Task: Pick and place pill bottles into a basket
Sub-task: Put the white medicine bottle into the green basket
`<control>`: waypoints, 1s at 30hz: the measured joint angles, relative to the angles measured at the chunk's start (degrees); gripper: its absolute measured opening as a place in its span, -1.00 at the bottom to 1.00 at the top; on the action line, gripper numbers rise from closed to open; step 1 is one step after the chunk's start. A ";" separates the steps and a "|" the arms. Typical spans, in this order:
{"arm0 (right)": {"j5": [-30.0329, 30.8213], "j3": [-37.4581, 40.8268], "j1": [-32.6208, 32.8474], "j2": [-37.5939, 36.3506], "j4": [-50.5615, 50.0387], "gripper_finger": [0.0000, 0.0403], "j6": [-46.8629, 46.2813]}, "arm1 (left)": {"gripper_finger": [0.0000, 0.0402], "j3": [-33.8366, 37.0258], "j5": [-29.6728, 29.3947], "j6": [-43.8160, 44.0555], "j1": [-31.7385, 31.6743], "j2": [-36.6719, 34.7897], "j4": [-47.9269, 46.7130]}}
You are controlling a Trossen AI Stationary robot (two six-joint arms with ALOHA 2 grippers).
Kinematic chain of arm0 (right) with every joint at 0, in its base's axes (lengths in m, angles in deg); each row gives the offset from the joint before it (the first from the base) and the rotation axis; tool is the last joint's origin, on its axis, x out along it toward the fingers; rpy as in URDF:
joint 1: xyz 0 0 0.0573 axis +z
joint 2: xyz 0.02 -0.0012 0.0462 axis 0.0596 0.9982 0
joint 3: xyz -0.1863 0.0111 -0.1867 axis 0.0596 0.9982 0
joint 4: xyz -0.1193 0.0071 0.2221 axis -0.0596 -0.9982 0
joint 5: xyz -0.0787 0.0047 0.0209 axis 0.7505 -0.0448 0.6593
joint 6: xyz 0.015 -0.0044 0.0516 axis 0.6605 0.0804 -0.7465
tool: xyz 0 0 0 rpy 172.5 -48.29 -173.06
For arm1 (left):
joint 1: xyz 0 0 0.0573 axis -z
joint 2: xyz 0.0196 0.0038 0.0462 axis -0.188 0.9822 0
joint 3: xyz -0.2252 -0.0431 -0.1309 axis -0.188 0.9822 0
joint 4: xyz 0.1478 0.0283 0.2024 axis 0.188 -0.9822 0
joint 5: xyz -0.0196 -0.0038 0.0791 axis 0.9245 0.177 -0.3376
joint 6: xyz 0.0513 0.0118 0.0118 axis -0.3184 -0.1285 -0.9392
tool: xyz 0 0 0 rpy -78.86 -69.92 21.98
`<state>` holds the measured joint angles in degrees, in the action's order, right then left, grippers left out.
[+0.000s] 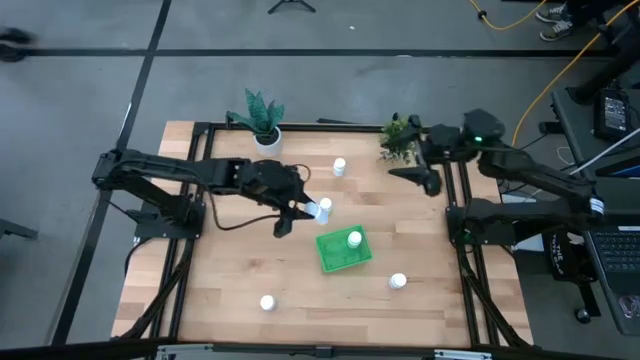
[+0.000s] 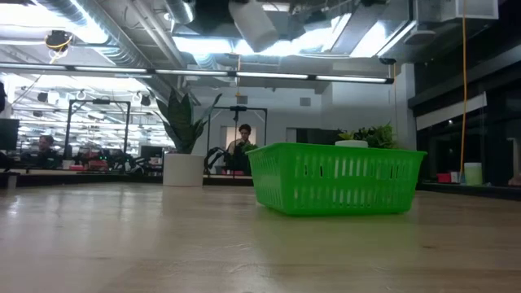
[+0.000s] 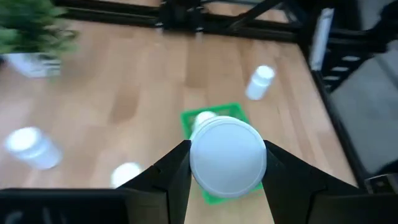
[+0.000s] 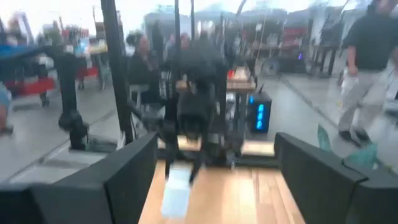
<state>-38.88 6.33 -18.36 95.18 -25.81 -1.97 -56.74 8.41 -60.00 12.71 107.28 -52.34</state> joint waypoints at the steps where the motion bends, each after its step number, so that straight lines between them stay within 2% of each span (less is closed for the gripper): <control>1: 0.24 0.01 0.30 -1.03 -0.34 0.61 -0.63 | -0.21 0.00 1.49 0.00 -0.22 0.82 1.59; 5: -0.43 0.02 1.09 -3.03 -1.33 0.61 -3.43 | -0.21 0.00 7.06 -0.10 -1.26 3.54 7.10; 9: -0.70 0.02 1.72 -3.29 -3.31 0.61 -6.43 | -0.21 -0.02 8.98 -0.59 -2.23 5.68 8.32; 16: -0.62 0.04 1.70 -3.13 -9.76 0.61 -6.34 | -0.19 -0.02 8.44 -7.93 -2.52 10.60 6.95; 30: -1.17 0.04 4.30 -3.24 -12.24 0.61 -5.21 | -0.18 -0.04 7.30 -3.10 1.12 20.20 10.09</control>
<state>-40.05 6.37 -14.06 91.94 -38.04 -7.17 -56.78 15.71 -63.09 13.84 127.49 -42.25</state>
